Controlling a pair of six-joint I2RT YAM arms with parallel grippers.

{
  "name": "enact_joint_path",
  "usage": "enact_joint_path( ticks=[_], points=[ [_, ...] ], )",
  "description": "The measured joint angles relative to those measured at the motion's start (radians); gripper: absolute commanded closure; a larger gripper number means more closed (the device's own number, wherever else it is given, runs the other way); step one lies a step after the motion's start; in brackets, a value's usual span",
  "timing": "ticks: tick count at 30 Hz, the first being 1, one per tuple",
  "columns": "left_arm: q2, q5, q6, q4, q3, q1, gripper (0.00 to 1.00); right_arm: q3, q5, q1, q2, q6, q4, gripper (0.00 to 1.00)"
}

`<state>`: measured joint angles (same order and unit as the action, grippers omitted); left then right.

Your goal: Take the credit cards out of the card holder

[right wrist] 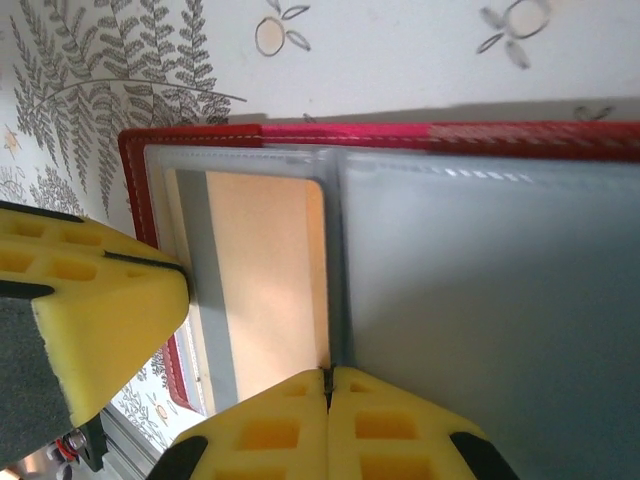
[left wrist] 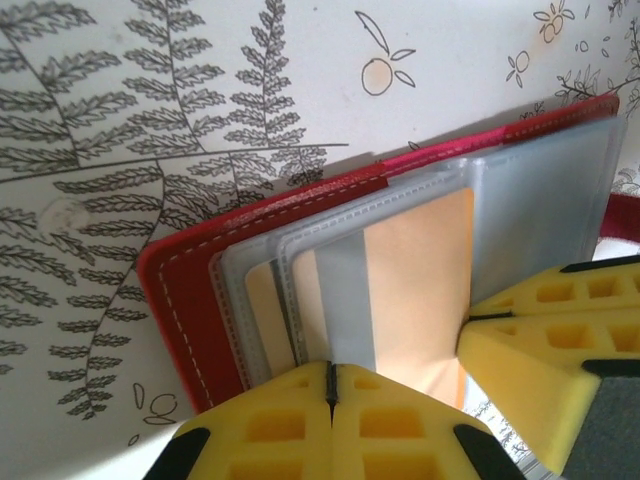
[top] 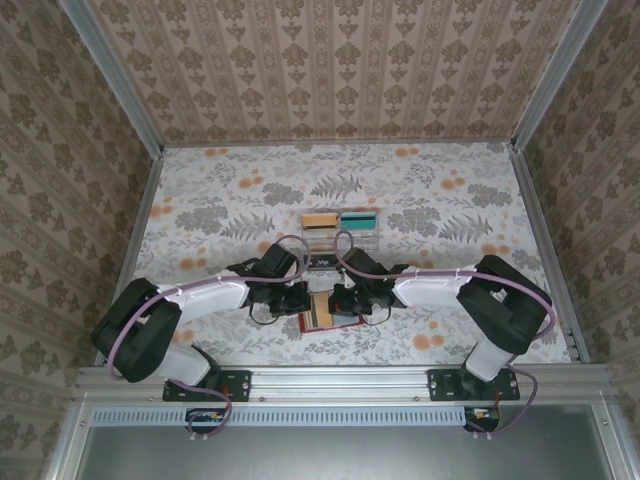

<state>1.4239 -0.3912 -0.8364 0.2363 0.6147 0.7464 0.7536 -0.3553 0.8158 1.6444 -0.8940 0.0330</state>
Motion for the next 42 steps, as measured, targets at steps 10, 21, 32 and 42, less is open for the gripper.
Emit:
enact_joint_path(
  ticks=[10,21,32,42],
  points=[
    [-0.004,0.004,0.0,0.002,-0.005,0.0,1.0,-0.04,0.003,-0.021,-0.034,-0.001,0.0,0.86],
    [-0.004,0.003,0.001,0.0,-0.006,0.0,1.0,-0.035,-0.031,-0.021,0.001,-0.002,-0.047,0.79],
    [-0.004,0.003,0.004,-0.001,-0.006,0.0,1.0,-0.036,-0.054,-0.035,0.013,-0.023,-0.073,1.0],
    [-0.003,0.003,0.026,-0.001,-0.006,0.0,1.0,-0.067,-0.055,-0.121,-0.065,0.034,-0.005,1.0]
  ],
)
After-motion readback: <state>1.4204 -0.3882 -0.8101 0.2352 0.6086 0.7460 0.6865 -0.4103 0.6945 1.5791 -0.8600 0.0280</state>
